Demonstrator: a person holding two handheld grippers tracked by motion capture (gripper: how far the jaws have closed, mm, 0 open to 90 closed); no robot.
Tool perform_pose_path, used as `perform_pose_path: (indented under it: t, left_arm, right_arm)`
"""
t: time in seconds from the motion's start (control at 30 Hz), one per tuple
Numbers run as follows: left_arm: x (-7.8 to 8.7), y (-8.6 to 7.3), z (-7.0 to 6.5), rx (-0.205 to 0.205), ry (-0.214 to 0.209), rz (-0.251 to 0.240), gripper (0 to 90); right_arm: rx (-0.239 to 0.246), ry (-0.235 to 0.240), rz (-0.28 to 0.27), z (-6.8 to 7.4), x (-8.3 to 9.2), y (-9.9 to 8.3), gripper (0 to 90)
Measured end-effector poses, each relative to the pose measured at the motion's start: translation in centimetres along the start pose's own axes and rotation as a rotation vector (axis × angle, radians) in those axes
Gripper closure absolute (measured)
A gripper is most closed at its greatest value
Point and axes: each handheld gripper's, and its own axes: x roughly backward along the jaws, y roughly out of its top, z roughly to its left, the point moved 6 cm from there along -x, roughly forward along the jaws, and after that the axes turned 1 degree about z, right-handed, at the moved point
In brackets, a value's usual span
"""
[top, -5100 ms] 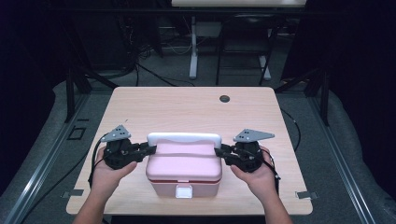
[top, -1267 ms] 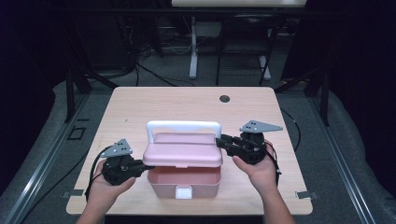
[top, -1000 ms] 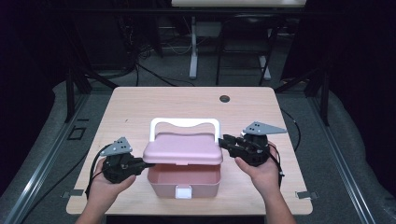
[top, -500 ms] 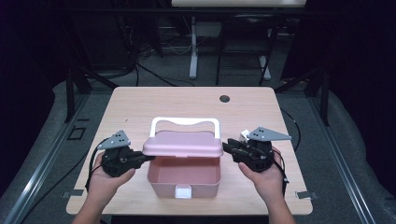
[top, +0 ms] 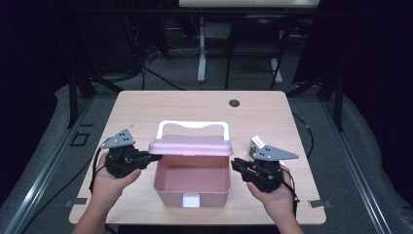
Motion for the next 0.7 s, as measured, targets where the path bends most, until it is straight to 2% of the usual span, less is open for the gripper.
perform_pose_path:
  t: [0.13,0.27,0.4,0.7]
  left_arm:
    - [0.0,0.5,0.2,0.0,0.003,-0.008,89.7]
    - [-0.1,1.1,0.5,0.008,-0.001,-0.021,89.7]
    - [0.0,1.7,0.7,0.017,-0.006,-0.031,89.7]
    - [-0.2,2.8,1.2,0.007,0.023,-0.025,89.7]
  right_arm:
    - [0.035,0.025,0.039,1.0,-1.1,-1.0,87.9]
    - [0.054,0.044,0.051,1.7,-1.8,-1.6,90.0]
    - [0.058,0.054,0.068,1.9,-2.3,-2.1,90.0]
    - [0.059,0.085,0.099,2.4,-3.1,-2.9,90.0]
